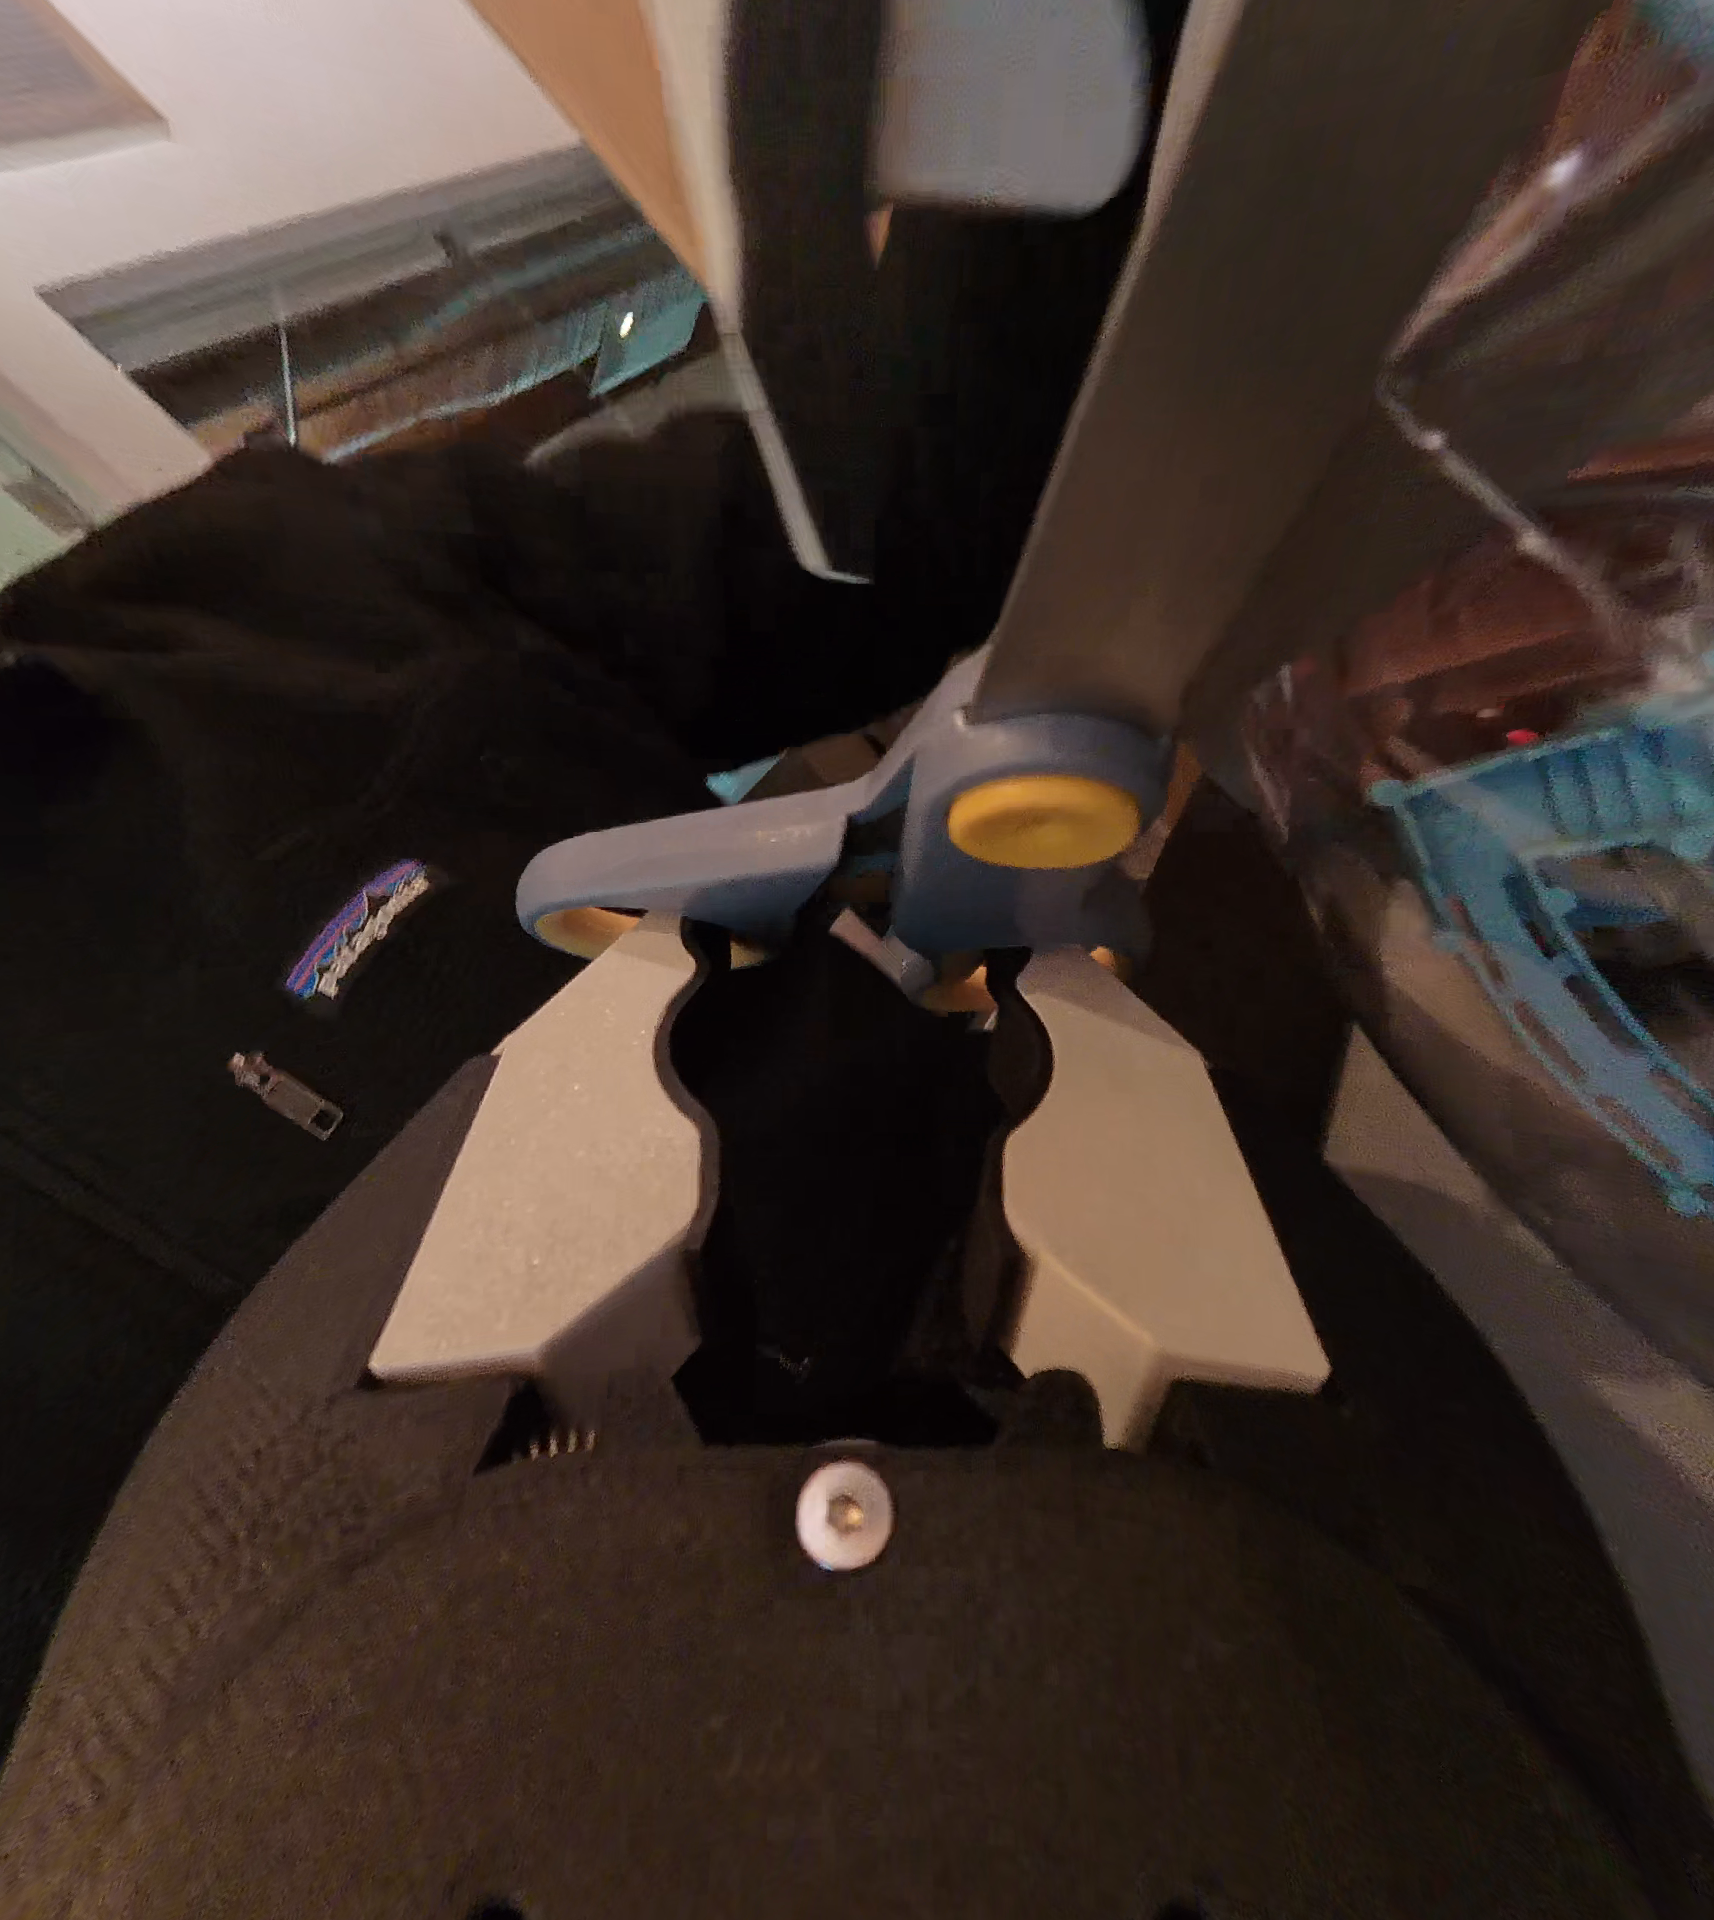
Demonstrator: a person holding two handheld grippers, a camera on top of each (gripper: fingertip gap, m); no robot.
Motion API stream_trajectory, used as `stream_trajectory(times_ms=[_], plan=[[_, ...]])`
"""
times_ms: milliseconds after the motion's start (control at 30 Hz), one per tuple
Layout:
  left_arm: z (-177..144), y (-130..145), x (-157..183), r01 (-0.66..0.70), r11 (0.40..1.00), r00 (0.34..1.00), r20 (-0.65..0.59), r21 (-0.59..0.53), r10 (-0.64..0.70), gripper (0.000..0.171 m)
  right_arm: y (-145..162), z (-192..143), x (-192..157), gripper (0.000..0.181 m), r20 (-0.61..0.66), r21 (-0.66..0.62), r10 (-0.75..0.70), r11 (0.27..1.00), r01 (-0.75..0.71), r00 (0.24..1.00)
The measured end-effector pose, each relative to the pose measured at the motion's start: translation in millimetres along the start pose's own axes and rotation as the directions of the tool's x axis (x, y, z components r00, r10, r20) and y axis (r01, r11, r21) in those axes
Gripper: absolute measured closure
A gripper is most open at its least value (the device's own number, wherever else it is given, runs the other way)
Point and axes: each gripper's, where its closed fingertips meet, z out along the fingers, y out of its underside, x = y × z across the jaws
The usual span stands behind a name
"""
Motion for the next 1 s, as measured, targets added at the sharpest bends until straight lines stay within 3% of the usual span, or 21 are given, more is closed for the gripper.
stream_trajectory(times_ms=[67, 200, 267, 333, 433, 467, 667, 800, 900, 1000], plan=[[-23, -5, 19, 0.096, 0.991, 0.994, 0.044, 0.098, -0.1, 0.018, -14, -2, 14, 0.135, -0.058, 0.016, -0.021, 1.0, 0.022, 0.998], [-19, 30, 50, 0.325, 0.932, 0.93, 0.125, 0.163, -0.346, 0.018, -42, -2, 46, 0.135, -0.194, 0.022, -0.051, 0.998, 0.056, 0.98], [-7, 44, 56, 0.484, 0.84, 0.86, 0.045, 0.245, -0.509, 0.024, -50, -3, 58, 0.135, -0.224, 0.028, -0.046, 0.998, 0.053, 0.973], [5, 51, 56, 0.63, 0.711, 0.762, -0.075, 0.312, -0.643, 0.029, -48, -1, 69, 0.135, -0.267, -0.014, -0.063, 0.998, 0.061, 0.962], [23, 51, 65, 0.77, 0.561, 0.636, -0.303, 0.303, -0.71, 0.042, -39, 7, 76, 0.134, -0.294, -0.076, -0.083, 0.995, 0.063, 0.952], [27, 52, 63, 0.795, 0.527, 0.605, -0.326, 0.301, -0.726, 0.044, -37, 10, 77, 0.134, -0.298, -0.094, -0.089, 0.994, 0.063, 0.951], [37, 60, 68, 0.816, 0.51, 0.577, -0.368, 0.271, -0.729, 0.044, -27, 13, 85, 0.135, -0.297, -0.136, -0.105, 0.988, 0.067, 0.949], [49, 57, 75, 0.838, 0.493, 0.544, -0.434, 0.235, -0.718, 0.024, -23, 14, 82, 0.135, -0.255, -0.153, -0.113, 0.985, 0.075, 0.96], [56, 50, 81, 0.813, 0.526, 0.58, -0.43, 0.251, -0.692, 0.017, -22, 17, 75, 0.136, -0.207, -0.147, -0.109, 0.986, 0.079, 0.972], [58, 52, 78, 0.802, 0.524, 0.597, -0.41, 0.285, -0.69, 0.027, -21, 15, 77, 0.145, -0.209, -0.147, -0.094, 0.987, 0.064, 0.973]])
